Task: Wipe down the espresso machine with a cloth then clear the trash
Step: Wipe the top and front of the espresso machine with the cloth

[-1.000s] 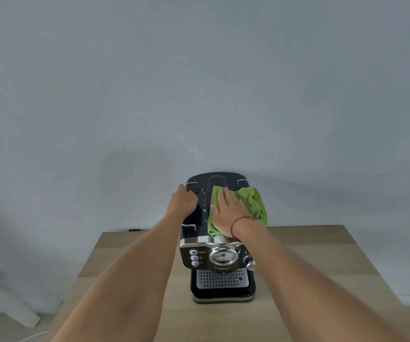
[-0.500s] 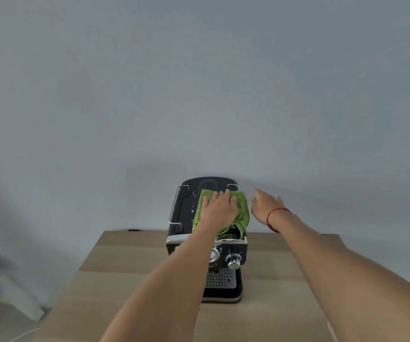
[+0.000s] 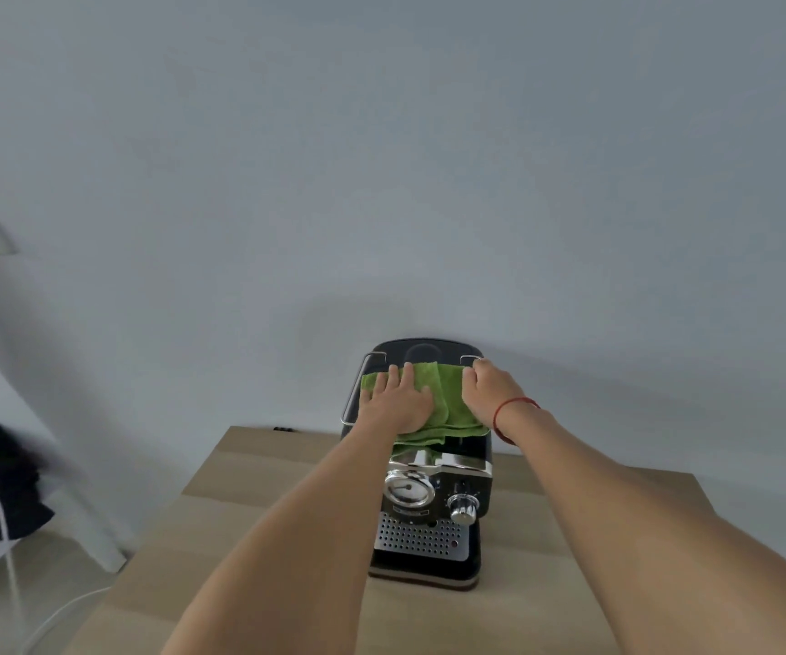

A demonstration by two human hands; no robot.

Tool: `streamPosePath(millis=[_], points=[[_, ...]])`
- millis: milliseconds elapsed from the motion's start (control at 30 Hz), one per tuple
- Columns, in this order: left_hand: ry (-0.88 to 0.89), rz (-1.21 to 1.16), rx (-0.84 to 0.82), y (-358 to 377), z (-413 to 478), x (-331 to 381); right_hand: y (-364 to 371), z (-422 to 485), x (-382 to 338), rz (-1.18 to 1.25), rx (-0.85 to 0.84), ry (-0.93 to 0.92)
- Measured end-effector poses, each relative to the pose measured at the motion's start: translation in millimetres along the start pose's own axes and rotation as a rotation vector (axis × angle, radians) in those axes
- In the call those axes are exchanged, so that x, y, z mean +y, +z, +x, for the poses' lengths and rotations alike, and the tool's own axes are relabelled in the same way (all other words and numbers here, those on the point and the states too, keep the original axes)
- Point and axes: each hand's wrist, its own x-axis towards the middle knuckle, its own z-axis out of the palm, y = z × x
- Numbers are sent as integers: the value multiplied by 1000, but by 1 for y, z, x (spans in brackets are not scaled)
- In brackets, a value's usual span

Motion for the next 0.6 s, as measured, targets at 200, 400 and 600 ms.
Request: streamPosePath(millis=[200,400,600], points=[[48,-99,149,8,16,11,10,24,-5,237,45,91],[135,-62,114,10,33,3,26,41,2,482,133,205],[135,-65,65,-3,71,9,32,47,5,469,138,241]])
